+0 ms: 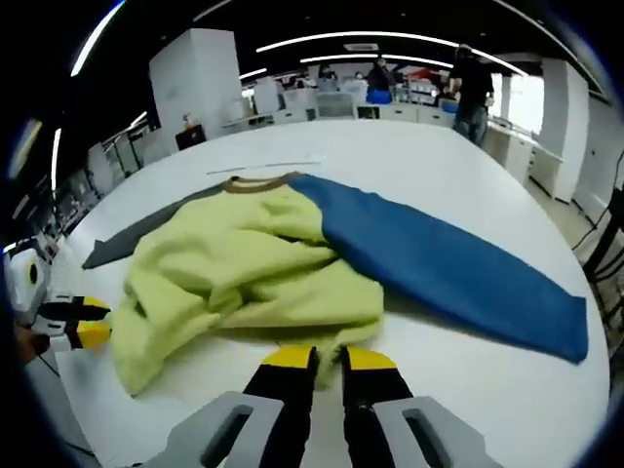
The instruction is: Fold the garment on the visible template until the final outline fits inside the template.
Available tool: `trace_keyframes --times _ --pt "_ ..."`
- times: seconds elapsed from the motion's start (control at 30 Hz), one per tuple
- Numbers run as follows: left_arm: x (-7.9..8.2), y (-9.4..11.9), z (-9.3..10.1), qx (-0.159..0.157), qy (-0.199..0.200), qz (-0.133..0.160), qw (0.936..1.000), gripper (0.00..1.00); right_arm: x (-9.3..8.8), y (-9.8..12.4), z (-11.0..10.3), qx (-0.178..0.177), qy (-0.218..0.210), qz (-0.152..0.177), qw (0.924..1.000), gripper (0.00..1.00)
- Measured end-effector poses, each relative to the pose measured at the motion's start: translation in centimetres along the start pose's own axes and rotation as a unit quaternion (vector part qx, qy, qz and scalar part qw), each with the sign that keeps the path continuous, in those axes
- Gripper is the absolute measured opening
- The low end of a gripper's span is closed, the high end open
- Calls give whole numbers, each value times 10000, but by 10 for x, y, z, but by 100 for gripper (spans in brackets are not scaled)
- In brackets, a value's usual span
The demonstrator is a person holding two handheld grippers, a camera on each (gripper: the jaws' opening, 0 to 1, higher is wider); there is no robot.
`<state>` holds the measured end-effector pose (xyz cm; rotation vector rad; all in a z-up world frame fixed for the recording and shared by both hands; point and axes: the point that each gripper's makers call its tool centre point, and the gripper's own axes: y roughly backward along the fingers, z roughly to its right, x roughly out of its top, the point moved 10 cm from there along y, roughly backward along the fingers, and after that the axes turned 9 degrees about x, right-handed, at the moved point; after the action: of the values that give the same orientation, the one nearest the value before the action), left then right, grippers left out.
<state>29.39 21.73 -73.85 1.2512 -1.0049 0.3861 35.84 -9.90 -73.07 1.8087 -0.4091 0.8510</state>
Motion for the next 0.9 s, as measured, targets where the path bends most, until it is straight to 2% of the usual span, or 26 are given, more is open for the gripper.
trace_keyframes --times 0.17,0.3,0.63,0.9 --pt "2 -1 0 52 -45 -31 10000 1 3 1 -2 158 -19 21 9999 0" --pt "7 1 -2 97 -108 -52 9999 1 8 5 -5 273 71 28 9996 0" --pt "33 29 -21 155 319 481 9982 0 22 28 -13 718 149 113 9972 0" --pt "54 55 -33 297 349 875 9951 0 35 51 -24 1022 255 110 9944 0"
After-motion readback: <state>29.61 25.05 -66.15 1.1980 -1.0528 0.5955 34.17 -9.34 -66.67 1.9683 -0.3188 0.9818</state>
